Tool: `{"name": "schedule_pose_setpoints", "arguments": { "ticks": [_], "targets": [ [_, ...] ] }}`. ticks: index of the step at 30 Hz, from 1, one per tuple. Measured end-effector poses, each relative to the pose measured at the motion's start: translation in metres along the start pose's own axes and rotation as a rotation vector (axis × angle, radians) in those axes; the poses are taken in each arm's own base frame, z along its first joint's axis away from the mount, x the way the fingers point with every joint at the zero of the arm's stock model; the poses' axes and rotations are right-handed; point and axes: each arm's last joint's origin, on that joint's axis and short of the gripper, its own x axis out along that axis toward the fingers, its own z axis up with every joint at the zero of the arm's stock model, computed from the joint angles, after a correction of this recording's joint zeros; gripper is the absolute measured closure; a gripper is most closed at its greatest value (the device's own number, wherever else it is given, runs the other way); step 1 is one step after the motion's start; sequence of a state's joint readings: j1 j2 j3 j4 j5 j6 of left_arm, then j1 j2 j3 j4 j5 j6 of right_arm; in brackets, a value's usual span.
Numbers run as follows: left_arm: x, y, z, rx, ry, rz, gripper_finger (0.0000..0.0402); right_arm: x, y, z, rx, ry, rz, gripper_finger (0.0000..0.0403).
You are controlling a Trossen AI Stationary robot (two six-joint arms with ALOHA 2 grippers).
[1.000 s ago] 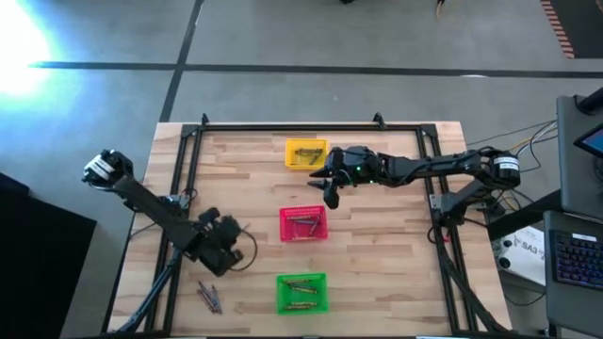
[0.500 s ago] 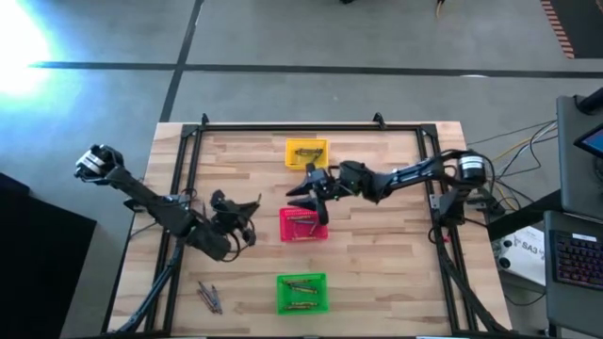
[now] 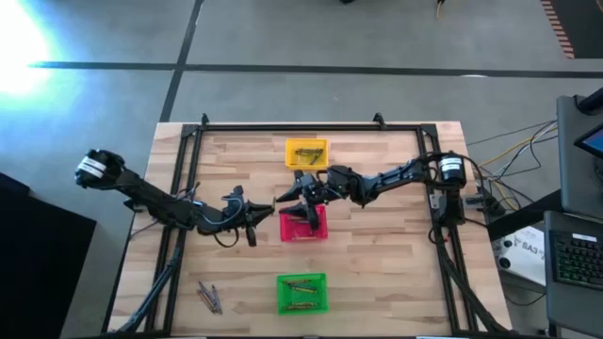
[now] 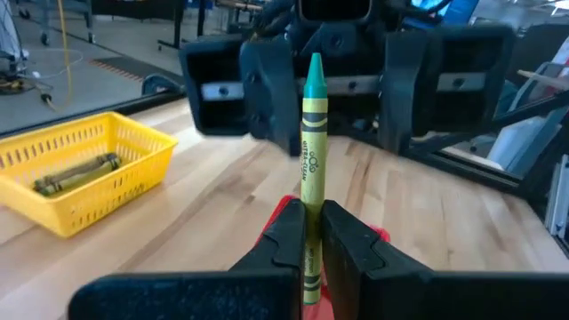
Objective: Sort crayons
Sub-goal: Put the green crayon into the yellow bin
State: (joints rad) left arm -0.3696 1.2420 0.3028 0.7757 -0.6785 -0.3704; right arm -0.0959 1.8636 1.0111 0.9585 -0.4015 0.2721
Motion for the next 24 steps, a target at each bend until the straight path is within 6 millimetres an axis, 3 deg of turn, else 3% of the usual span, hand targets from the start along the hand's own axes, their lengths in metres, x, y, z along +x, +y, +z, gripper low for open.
{"name": "schedule_pose_setpoints", "arguments": {
  "ticks": [13, 17, 21, 24],
  "targets": [
    [0.015, -0.012, -0.003, 0.033, 0.021, -0.006, 0.0401, 0.003, -0.001, 0.003, 0.019, -0.001, -0.009, 0.0235],
    [0.023, -0.018, -0.001, 0.058, 0.019, -0.003, 0.0399, 0.003, -0.001, 0.001, 0.031, 0.023, -0.014, 0.0283],
    [0.029, -0.024, 0.001, 0.070, 0.014, 0.004, 0.0384, 0.003, -0.001, -0.001, 0.035, 0.037, -0.009, 0.0369],
    [0.030, -0.024, 0.000, 0.066, 0.016, 0.018, 0.0364, 0.002, -0.002, -0.001, 0.019, 0.050, -0.049, 0.0383]
  ]
}}
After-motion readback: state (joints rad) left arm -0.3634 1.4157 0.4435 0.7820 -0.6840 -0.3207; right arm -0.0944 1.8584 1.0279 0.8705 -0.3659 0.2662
